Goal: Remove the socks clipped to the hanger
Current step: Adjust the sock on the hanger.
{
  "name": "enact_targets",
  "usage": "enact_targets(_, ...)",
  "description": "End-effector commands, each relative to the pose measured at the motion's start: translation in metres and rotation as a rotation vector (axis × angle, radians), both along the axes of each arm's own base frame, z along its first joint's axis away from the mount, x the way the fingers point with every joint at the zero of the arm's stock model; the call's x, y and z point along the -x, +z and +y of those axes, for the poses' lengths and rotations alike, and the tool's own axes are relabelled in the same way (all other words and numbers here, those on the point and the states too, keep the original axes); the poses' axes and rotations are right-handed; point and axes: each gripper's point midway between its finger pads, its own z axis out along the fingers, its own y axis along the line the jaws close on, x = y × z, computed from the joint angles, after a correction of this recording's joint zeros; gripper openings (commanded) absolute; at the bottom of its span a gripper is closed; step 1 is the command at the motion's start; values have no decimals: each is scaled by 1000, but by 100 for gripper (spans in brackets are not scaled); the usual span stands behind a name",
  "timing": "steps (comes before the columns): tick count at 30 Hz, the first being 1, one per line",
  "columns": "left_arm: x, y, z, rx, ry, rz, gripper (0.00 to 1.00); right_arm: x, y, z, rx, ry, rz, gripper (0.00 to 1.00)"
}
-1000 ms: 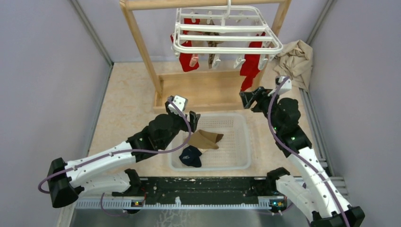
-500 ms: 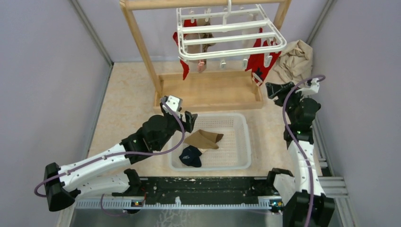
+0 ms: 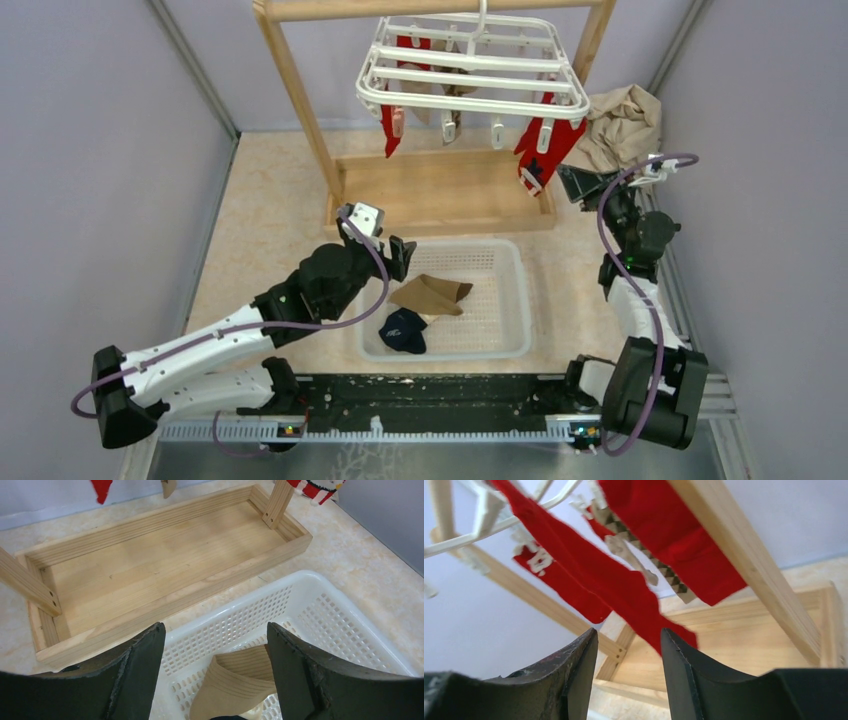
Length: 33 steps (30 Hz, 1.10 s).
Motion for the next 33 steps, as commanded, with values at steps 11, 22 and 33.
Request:
enact_targets(11,-3,15,-16,39,-37,-9,80,-11,65,54,146,188,-250,47)
enact_targets(22,0,21,-12,40,-43,-8,79,-42,48,57,233,1,-125,22)
enact_targets(33,0,22,-16,37,-51,-8,78,-27,51,57,307,4,-134,14)
